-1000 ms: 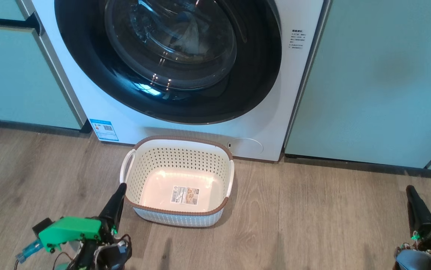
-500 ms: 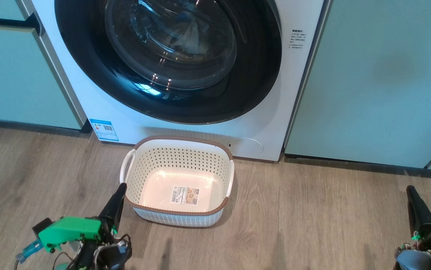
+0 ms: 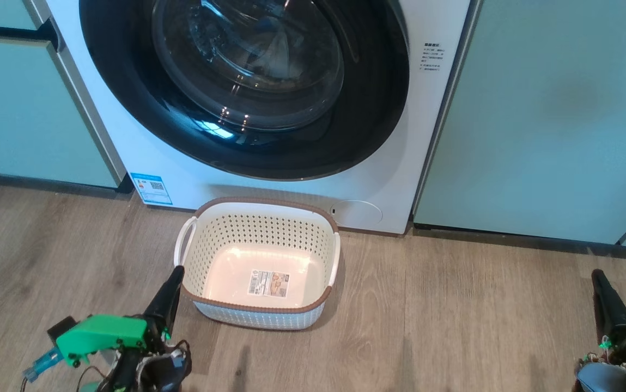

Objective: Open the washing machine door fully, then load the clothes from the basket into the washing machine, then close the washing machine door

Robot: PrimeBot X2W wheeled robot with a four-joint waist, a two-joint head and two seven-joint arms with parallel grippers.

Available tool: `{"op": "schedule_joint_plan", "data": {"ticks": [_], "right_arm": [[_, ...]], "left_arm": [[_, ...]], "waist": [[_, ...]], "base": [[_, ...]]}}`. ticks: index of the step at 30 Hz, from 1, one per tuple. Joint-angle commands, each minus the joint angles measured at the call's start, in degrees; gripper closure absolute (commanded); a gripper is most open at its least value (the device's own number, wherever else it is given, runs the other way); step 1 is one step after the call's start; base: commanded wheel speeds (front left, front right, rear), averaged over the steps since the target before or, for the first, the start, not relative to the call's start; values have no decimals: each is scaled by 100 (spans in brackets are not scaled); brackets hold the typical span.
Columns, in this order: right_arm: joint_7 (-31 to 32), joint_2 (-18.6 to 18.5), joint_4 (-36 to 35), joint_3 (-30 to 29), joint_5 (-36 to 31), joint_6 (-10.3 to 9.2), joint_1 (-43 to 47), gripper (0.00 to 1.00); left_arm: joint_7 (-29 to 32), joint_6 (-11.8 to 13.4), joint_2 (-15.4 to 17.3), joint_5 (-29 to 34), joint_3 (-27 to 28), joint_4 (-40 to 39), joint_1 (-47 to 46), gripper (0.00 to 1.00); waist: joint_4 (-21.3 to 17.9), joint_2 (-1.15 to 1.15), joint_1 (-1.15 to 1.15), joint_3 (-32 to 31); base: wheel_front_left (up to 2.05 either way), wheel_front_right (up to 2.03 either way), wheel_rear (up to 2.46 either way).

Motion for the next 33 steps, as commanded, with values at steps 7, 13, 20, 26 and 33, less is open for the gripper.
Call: {"op": "schedule_joint_plan", "data": {"ticks": [7, 13, 20, 26, 33], "right_arm": [[54, -74, -186, 70, -26, 3, -305, 100], [59, -69, -185, 63, -32, 3, -306, 100], [67, -62, -185, 52, -41, 3, -307, 100], [73, -57, -184, 45, -47, 3, -307, 100], [79, -52, -184, 38, -53, 3, -308, 100]], "left_arm": [[44, -51, 41, 9, 215, -158, -312, 100], [49, -51, 37, 14, 221, -158, -312, 100], [56, -51, 30, 21, 230, -157, -313, 100], [60, -51, 26, 27, 236, -157, -314, 100], [66, -51, 22, 32, 242, -157, -314, 100]], "waist": [[0, 0, 0, 0], [0, 0, 0, 0], [0, 0, 0, 0], [0, 0, 0, 0], [0, 0, 0, 0]], "base": [[0, 0, 0], [0, 0, 0], [0, 0, 0], [0, 0, 0], [0, 0, 0]]}}
